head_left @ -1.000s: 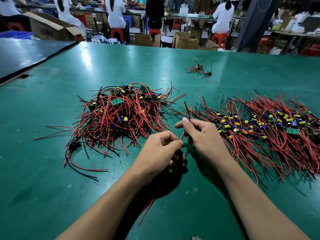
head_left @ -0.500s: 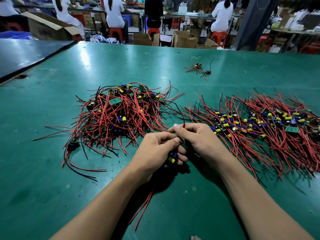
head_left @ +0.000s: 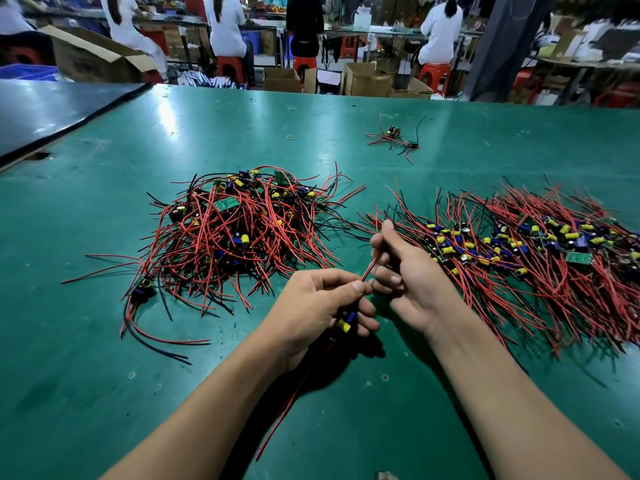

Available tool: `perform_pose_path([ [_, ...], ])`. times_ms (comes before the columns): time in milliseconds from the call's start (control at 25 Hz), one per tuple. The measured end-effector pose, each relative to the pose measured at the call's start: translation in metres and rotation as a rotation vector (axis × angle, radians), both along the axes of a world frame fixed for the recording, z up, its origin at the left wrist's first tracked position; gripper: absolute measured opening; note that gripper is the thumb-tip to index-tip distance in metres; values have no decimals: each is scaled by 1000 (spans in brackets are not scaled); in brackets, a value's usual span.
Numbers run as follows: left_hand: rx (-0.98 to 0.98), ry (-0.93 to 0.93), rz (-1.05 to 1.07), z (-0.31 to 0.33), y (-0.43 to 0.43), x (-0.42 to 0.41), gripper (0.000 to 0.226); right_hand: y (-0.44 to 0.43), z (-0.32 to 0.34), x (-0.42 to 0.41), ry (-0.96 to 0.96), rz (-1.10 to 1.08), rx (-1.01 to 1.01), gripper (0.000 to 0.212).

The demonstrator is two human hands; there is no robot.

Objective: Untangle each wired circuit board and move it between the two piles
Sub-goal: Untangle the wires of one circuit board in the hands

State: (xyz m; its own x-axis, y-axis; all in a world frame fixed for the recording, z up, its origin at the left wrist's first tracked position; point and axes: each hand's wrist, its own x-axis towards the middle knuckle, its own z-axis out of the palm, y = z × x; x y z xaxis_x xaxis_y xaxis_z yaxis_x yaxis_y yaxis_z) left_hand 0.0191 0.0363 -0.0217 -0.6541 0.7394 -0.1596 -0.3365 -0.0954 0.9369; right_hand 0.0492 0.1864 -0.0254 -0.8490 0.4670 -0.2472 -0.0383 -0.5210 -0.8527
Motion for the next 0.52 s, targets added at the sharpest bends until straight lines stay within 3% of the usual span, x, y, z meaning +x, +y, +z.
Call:
perform_pose_path([
  [80,-3,12,15,-1,-1,0,10,3,4,1,47,124,-262,43],
  [160,-6,23,26,-2,0,0,11,5,4,2,96,173,-328,38],
  [240,-13,31,43,-2,1,0,12,3,2,1,108,152,-214,34],
  [360,-16,18,70,-3,2,-2,12,2,-4,2,90,191,128,36],
  [520,-2,-18,63,-4,-1,-6,12,-1,-15,9,128,366,133,32],
])
